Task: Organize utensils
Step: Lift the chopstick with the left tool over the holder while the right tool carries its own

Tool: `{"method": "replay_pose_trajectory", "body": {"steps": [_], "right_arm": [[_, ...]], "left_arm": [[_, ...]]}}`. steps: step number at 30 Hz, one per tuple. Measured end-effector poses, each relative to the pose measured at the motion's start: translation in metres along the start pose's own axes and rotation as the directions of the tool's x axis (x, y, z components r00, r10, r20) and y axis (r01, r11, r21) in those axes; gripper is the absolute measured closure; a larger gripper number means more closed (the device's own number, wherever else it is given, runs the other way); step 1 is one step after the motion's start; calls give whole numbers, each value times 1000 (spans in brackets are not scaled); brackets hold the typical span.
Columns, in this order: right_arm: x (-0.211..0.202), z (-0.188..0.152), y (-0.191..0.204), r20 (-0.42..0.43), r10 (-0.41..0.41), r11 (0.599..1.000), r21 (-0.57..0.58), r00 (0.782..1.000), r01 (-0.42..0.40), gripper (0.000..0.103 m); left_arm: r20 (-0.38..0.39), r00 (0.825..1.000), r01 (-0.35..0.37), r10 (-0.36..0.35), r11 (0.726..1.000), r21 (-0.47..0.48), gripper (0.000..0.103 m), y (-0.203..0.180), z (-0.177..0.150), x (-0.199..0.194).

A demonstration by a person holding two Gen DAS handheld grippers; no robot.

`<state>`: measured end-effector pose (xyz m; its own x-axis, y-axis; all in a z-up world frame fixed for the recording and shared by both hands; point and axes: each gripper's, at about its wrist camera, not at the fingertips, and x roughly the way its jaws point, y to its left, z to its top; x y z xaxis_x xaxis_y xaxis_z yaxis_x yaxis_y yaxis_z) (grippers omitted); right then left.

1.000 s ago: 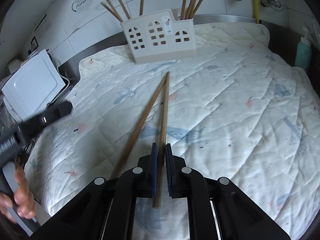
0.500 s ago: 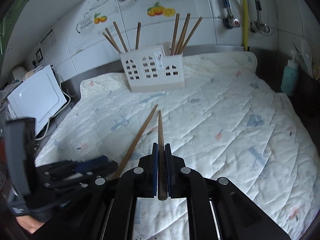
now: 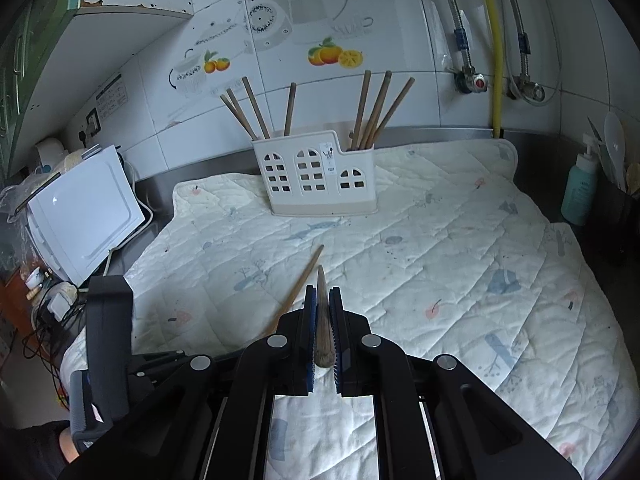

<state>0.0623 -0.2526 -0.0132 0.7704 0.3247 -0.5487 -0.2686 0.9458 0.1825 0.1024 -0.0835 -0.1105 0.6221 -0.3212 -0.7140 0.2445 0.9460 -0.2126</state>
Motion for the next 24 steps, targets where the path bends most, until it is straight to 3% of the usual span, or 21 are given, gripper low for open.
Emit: {"method": "replay_pose_trajectory", "body": {"steps": [13,24], "right_arm": [[-9,17,4,29,5,999,-36,1000,-4,97],[-23,55,4,75,38,997,-70,996,-33,97]], "left_arm": [[-6,1000,1,-1,999,-42,97,4,2,-3],[142,990,11,-6,999,-35,98,10,22,-37]]}}
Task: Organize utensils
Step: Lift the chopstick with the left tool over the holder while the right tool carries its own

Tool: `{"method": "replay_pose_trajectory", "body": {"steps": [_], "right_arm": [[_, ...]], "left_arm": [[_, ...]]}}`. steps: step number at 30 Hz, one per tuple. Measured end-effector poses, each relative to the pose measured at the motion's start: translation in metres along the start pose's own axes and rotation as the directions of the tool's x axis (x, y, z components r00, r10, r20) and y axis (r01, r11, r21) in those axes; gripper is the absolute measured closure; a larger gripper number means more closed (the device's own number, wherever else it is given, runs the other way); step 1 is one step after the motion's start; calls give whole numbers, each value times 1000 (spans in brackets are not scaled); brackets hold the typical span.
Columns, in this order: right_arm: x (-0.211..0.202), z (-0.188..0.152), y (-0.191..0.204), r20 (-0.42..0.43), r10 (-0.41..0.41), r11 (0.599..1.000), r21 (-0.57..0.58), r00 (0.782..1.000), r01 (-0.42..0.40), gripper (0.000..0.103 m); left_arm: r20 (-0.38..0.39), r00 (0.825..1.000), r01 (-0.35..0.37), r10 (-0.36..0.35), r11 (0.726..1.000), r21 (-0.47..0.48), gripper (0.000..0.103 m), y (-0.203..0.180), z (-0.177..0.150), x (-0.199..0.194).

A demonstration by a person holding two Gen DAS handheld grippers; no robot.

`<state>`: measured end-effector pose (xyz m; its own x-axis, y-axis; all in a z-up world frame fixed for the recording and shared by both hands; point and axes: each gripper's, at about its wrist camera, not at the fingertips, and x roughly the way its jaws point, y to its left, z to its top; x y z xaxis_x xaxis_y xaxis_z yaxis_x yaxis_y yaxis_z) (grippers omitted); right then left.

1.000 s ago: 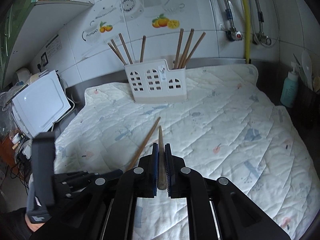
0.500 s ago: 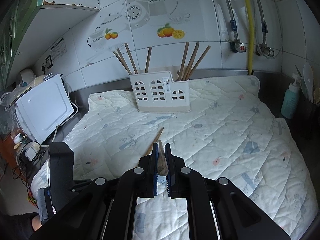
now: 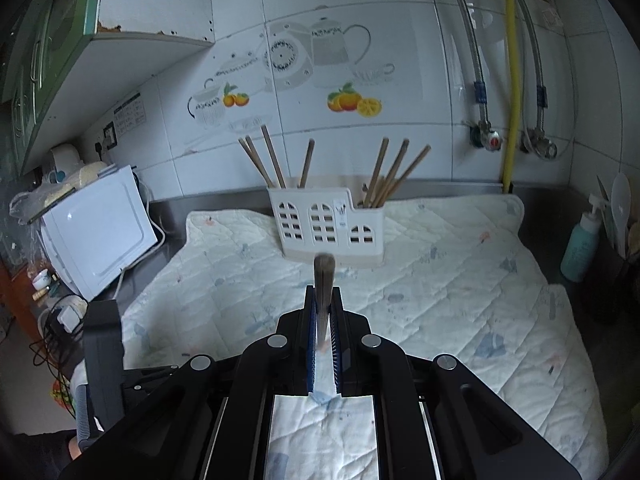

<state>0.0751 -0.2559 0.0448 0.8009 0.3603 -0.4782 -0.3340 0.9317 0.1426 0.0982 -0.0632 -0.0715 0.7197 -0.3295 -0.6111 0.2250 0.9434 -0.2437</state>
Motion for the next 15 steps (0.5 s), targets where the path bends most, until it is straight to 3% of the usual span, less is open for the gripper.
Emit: {"method": "replay_pose_trajectory", "body": {"steps": [7,15], "right_arm": [[-1,27,2,12,26,999,-33,1000,-26,97],[17,63,-2,-14,48,996,-71,999,-49,97]], "left_arm": [[92,996,-4,-1,998,56,98,-4,24,-16],[111,994,11,-20,997,82,98,3,61,-14]]}}
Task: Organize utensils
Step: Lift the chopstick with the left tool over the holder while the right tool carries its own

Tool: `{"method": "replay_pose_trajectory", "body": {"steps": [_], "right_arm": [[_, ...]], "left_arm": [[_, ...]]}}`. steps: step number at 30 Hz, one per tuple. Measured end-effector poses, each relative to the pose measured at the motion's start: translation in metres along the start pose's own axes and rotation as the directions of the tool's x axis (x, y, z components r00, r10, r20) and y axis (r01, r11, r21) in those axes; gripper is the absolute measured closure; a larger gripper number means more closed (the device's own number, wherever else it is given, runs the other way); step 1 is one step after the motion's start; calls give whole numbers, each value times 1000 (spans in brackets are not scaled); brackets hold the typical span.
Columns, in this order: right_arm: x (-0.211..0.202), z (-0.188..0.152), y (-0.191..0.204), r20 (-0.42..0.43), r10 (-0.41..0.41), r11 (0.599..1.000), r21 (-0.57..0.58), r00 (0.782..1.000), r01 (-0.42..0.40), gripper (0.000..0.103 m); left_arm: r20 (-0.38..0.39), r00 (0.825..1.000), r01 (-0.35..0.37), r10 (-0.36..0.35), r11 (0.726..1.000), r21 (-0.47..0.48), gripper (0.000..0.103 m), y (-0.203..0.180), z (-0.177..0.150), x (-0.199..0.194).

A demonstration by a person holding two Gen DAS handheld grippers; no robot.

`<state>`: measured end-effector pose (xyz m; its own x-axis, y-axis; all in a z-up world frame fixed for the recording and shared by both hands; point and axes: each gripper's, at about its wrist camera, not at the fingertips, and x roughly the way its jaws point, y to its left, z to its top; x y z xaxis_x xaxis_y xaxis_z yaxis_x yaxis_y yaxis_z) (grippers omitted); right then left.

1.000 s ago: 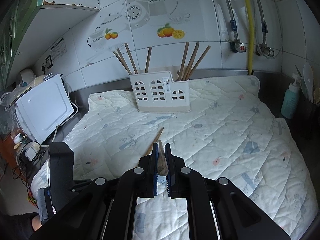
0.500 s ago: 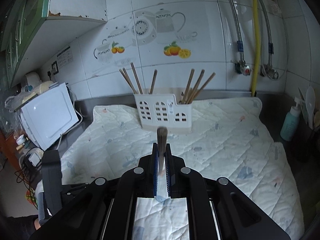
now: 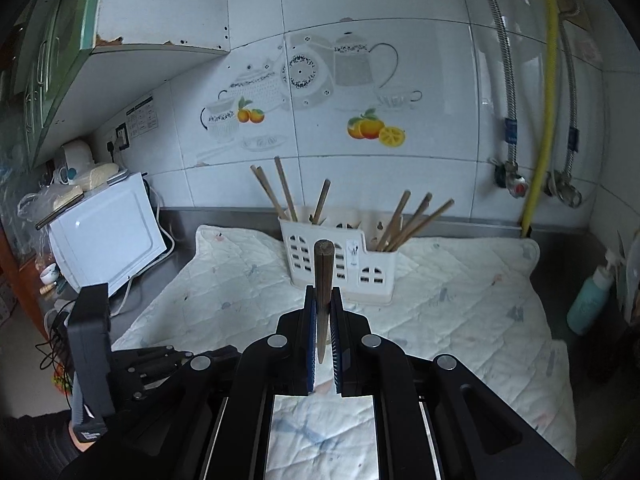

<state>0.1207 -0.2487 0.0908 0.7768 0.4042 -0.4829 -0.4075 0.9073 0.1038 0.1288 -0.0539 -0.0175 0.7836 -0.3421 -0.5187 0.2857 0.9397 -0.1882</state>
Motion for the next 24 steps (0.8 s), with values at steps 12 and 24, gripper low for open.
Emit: {"method": "replay_pose_trajectory", "body": {"steps": [12,24], "right_arm": [[27,97,-20,51,-45,998,-48,998,47,97],[89,123,-39,-5,-115,992,-45,993,114,97]], "left_arm": [[20,1000,8,-10,997,76,98,11,75,1],[179,984,-47,19,987,153,98,2,163,-26]]}}
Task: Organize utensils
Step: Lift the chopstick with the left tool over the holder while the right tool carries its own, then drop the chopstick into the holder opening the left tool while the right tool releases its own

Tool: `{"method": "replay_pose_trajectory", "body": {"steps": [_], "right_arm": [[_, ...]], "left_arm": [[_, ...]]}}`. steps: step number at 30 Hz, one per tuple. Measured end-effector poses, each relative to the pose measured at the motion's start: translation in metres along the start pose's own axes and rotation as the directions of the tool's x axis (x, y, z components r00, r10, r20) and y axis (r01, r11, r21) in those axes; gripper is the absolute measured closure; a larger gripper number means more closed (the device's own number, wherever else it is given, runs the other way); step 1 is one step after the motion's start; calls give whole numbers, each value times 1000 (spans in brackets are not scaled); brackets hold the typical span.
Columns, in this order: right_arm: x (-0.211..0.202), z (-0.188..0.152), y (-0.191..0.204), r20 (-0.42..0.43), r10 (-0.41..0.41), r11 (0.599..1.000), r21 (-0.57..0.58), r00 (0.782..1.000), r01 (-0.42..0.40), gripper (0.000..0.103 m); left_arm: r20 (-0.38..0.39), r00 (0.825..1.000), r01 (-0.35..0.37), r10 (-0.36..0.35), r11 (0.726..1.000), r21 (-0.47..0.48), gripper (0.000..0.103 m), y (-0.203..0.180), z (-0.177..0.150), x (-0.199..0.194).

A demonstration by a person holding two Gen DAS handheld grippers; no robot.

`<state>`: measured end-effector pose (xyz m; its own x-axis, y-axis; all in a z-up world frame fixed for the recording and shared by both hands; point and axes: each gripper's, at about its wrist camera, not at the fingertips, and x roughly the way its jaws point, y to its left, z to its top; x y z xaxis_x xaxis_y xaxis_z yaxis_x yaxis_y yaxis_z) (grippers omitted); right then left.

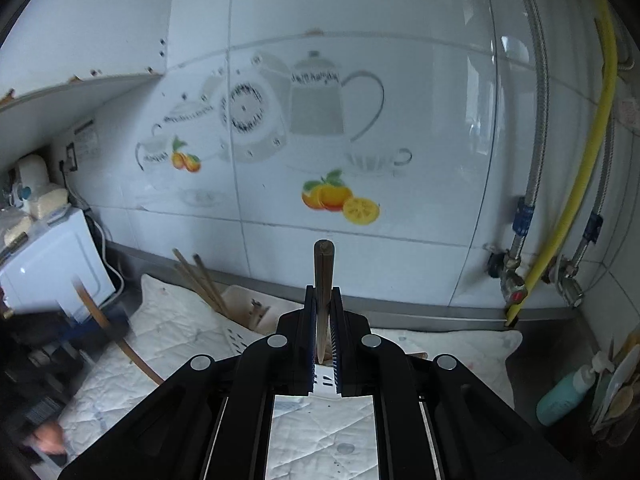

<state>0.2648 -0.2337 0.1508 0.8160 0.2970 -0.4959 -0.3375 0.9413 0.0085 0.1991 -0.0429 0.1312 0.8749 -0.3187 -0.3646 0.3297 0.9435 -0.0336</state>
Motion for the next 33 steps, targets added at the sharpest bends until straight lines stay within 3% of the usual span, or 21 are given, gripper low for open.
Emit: {"method": "replay_pose_trajectory", "body": {"steps": [8,13,20,24,33], "right_arm": [[31,-11,-1,-52,11,1000,-9,999,-11,97],[42,-14,0,-64,19,1000,-19,998,-20,97],[55,-21,1,-73,27,999,-38,997,-29,97],[61,-26,3,-79,32,998,-53,996,-36,97],[66,-31,5,-78,29,997,-66,997,-34,97]], "left_arm": [[151,987,-53,49,998,29,98,2,67,0],[201,975,-109,98,993,46,98,2,87,17],[214,967,-144,136,989,25,98,13,89,50],[183,973,-145,142,989,1,98,22,78,72],[182,969,-166,166,986,-16,98,32,68,85]]}}
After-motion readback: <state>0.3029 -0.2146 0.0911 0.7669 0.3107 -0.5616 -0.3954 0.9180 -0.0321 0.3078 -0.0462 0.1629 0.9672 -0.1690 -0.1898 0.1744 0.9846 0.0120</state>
